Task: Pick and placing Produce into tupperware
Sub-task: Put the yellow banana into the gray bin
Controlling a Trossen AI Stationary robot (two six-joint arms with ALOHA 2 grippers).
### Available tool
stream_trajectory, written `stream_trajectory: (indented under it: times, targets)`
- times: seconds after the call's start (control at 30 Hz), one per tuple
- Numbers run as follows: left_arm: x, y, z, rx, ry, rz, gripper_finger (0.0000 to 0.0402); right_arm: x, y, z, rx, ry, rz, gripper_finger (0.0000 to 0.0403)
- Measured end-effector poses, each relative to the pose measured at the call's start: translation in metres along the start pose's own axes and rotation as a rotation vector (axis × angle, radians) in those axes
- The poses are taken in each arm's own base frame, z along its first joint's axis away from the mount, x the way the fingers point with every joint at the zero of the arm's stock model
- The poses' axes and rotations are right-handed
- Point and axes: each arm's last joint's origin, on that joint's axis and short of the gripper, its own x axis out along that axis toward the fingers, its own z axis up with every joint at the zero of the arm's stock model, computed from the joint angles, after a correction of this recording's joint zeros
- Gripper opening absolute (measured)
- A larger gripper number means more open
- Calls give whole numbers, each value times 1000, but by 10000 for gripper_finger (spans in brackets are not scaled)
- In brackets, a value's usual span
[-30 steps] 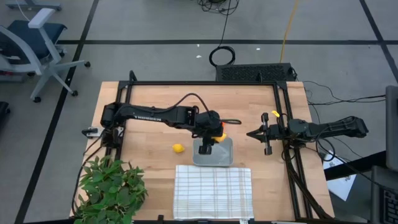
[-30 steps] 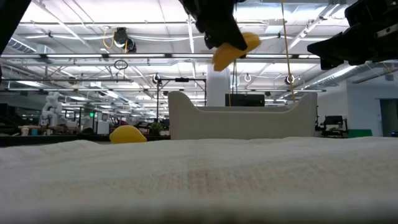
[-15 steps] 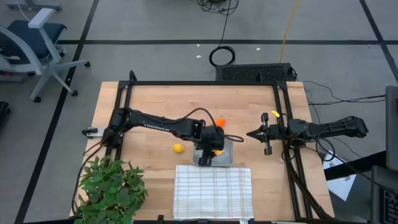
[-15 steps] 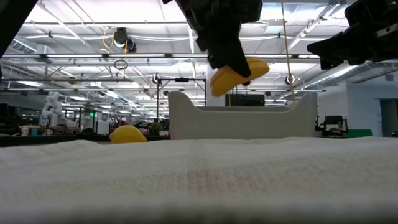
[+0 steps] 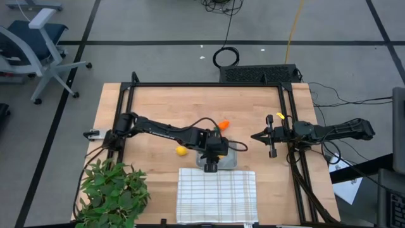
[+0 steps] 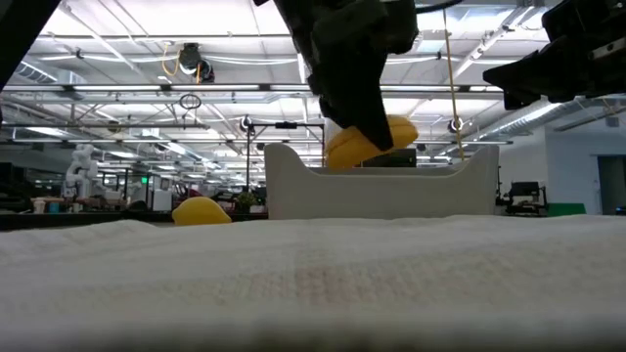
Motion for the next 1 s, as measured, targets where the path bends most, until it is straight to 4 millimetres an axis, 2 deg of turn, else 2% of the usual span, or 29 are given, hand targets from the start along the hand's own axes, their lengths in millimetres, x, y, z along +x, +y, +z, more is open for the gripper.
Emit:
stream_trajectory:
  times: [0.27,0.63,1.0]
  targets:
    - [5,-11,-4,-65,20,114,150,0,0,0,0,0,0,0]
    - [28,-23,-11,-181,44,131,149,0,0,0,0,-1,0,0]
    - [32,-26,-13,-216,48,169,149,1,0,-1,26,13,1,0]
